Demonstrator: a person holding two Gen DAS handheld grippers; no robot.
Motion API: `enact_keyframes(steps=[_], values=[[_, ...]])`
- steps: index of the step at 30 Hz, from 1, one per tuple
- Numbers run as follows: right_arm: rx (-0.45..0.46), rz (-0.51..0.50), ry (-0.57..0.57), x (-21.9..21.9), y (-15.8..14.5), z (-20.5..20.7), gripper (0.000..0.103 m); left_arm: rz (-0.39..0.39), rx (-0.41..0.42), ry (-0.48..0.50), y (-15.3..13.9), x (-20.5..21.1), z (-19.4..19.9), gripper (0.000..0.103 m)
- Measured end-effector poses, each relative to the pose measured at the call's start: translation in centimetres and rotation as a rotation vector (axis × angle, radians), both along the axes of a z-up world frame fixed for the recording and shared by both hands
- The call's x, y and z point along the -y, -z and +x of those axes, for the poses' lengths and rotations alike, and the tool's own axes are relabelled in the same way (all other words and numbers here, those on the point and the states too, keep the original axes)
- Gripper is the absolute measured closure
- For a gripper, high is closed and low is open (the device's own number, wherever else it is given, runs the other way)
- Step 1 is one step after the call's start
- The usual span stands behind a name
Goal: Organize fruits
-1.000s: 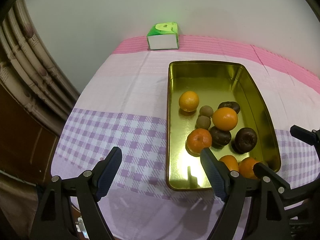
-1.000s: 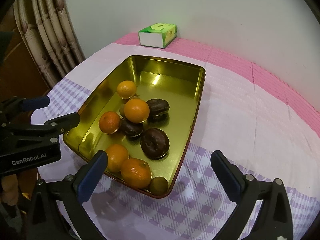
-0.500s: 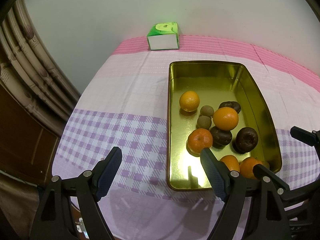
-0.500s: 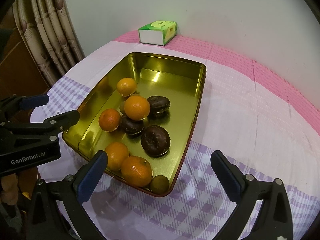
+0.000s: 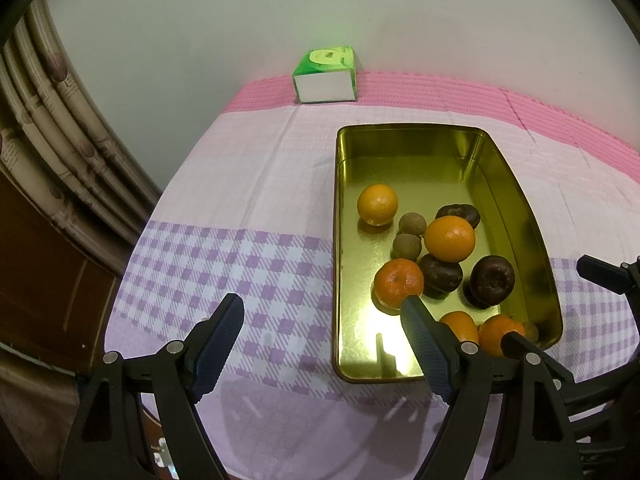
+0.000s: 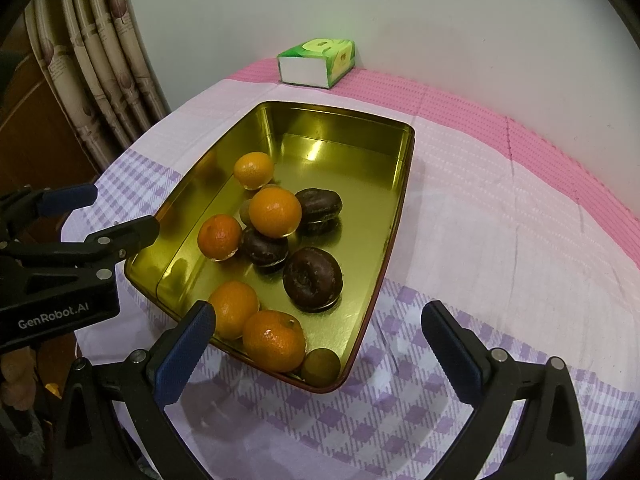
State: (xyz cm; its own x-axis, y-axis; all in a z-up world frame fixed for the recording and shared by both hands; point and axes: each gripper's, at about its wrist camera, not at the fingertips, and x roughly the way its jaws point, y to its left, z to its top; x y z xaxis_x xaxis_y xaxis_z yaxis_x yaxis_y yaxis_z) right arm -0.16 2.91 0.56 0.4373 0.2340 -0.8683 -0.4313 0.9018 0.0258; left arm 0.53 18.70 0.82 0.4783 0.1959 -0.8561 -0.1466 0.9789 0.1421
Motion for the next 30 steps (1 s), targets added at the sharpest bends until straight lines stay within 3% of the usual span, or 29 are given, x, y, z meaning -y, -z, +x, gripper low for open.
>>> enact_keyframes(steps=[30], values=[[-0.006,-0.001,0.001,-0.19,0.27,-0.1,0.001,-0.001,0.001,-0.001,-0.03,0.0,0.05,0.022]])
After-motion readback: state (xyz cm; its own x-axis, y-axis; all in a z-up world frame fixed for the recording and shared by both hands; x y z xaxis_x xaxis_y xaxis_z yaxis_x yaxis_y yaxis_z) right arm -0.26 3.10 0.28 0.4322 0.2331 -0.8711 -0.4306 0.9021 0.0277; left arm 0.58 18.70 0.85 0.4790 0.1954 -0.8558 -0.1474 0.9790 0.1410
